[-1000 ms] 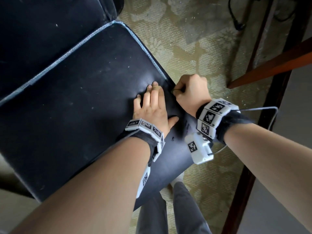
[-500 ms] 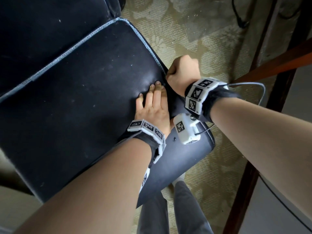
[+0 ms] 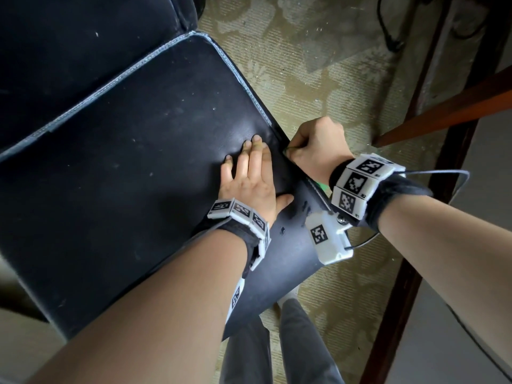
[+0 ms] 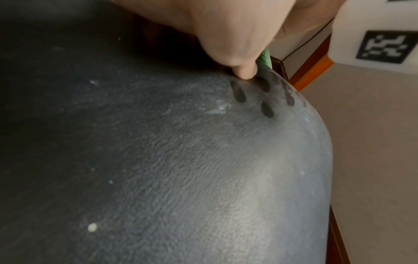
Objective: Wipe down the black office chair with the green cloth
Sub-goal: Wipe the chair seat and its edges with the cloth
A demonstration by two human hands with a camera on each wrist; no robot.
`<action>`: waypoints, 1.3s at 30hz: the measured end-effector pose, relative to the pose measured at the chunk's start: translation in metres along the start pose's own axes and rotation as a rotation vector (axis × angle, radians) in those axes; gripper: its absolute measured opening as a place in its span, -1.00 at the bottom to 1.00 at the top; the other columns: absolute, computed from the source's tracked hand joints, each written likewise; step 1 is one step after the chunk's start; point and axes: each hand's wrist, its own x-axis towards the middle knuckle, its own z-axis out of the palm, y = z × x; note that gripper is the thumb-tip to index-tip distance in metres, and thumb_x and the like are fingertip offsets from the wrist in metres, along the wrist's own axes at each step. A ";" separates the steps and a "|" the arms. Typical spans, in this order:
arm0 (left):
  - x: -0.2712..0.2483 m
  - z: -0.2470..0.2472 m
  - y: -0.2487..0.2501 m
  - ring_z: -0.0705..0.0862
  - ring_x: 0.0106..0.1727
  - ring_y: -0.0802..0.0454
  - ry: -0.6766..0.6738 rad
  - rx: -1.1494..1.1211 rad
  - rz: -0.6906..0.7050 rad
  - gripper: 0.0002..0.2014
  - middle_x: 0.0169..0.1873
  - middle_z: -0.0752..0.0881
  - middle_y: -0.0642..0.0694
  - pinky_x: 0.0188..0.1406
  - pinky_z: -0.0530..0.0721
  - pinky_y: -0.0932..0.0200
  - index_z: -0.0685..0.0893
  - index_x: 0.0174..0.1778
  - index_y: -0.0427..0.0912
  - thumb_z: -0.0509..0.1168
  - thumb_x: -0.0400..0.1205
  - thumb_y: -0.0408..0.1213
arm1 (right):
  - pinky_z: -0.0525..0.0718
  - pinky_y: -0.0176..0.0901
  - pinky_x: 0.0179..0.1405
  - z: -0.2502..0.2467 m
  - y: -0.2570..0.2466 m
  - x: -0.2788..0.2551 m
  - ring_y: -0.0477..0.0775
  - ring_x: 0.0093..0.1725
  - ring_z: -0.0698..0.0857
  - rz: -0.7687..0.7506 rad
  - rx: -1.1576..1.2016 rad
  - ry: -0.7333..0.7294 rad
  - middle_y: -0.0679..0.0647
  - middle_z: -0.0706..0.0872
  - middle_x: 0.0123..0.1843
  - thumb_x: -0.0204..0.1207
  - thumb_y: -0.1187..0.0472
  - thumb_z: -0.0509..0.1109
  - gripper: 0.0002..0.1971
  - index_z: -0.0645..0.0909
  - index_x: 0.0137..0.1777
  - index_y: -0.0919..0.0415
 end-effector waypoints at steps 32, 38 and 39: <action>-0.016 -0.024 -0.007 0.44 0.55 -0.11 -0.051 -0.093 0.052 -0.12 0.64 0.36 -0.12 0.40 0.46 -0.12 0.37 0.63 -0.21 0.45 0.46 0.16 | 0.65 -0.15 0.18 -0.001 0.013 -0.033 0.05 -0.03 0.73 0.023 0.217 0.033 -0.06 0.77 -0.18 0.42 0.20 0.52 -0.85 0.75 -0.01 0.12; 0.007 -0.048 -0.031 0.38 0.57 -0.13 0.010 -0.124 0.024 -0.24 0.61 0.34 -0.11 0.42 0.41 -0.14 0.36 0.63 -0.21 0.42 0.56 0.04 | 0.61 -0.22 0.11 0.001 0.020 -0.033 0.08 0.06 0.70 0.047 0.270 0.036 -0.24 0.66 -0.23 0.41 0.25 0.54 -0.85 0.68 -0.27 -0.02; 0.014 -0.050 -0.036 0.32 0.62 -0.13 0.015 -0.123 -0.001 -0.19 0.65 0.28 -0.13 0.47 0.37 -0.15 0.30 0.66 -0.22 0.41 0.56 0.05 | 0.53 -0.27 0.06 0.002 0.020 -0.033 0.06 0.04 0.68 0.038 0.236 0.036 -0.26 0.62 -0.23 0.41 0.24 0.53 -0.84 0.66 -0.27 -0.03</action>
